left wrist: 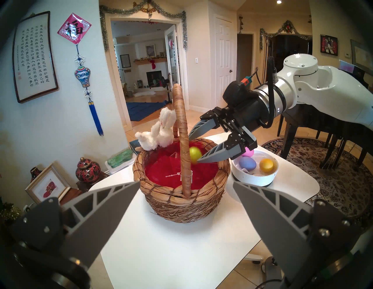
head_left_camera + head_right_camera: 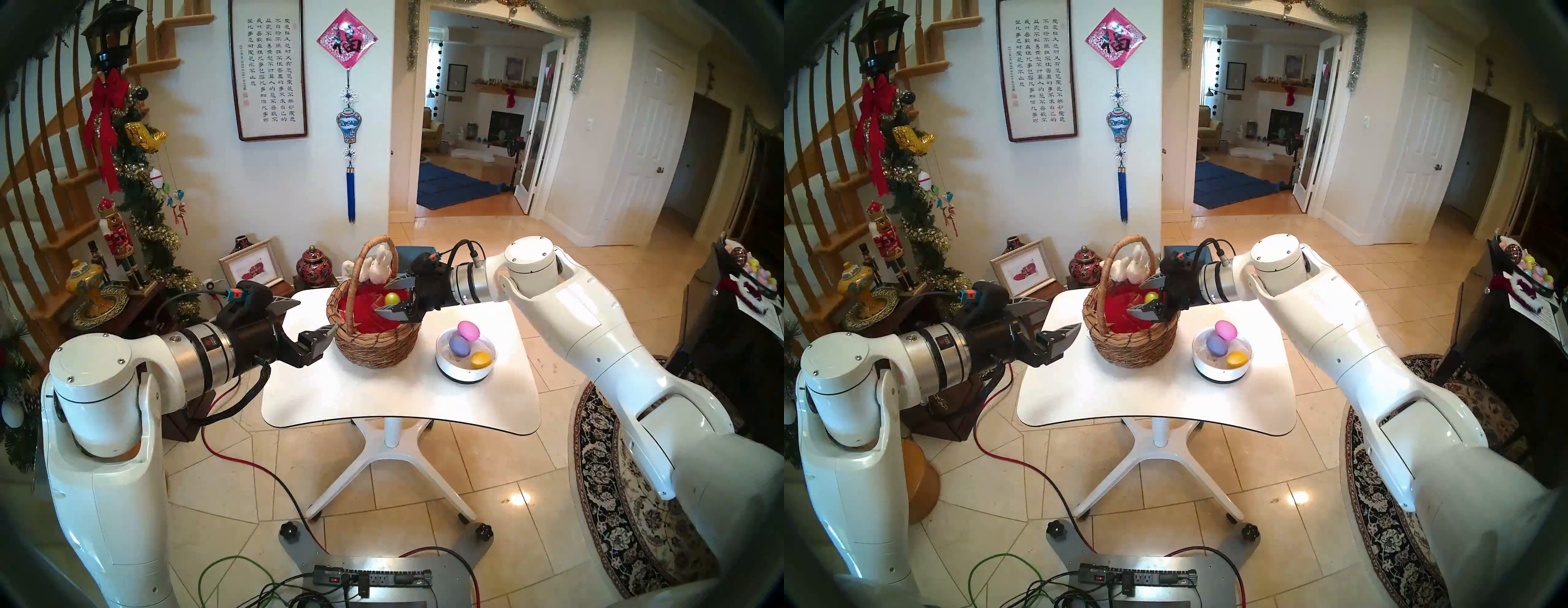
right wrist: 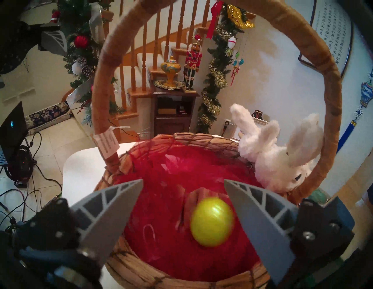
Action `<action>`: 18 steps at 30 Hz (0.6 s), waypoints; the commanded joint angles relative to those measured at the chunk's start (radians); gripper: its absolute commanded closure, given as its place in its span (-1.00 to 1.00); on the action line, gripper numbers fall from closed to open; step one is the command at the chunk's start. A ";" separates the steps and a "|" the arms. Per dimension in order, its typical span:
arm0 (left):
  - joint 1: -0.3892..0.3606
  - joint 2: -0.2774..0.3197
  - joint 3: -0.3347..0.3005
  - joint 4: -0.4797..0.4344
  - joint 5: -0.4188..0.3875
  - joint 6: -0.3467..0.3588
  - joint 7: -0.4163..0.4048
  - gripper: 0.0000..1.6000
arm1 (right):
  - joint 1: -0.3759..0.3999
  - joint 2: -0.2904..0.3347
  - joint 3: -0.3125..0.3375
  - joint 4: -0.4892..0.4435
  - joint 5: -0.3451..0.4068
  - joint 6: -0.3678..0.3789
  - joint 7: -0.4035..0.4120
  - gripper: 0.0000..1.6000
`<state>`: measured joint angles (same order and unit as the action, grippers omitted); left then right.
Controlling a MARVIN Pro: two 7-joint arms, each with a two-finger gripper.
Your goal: Put easter egg into basket
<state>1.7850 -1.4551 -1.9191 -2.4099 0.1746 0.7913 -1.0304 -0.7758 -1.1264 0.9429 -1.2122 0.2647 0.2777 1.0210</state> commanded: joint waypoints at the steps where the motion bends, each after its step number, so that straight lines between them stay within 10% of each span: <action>1: -0.002 0.001 0.002 -0.005 0.000 0.000 0.000 -1.00 | -0.005 0.022 0.025 -0.042 0.010 0.001 -0.009 -0.87; 18: -0.002 0.001 0.002 -0.005 0.000 -0.001 0.000 -1.00 | -0.185 0.198 0.167 -0.256 0.058 0.055 -0.005 -0.91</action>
<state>1.7850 -1.4552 -1.9192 -2.4099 0.1746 0.7914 -1.0304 -0.8728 -1.0173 1.0142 -1.3893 0.3033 0.3155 1.0041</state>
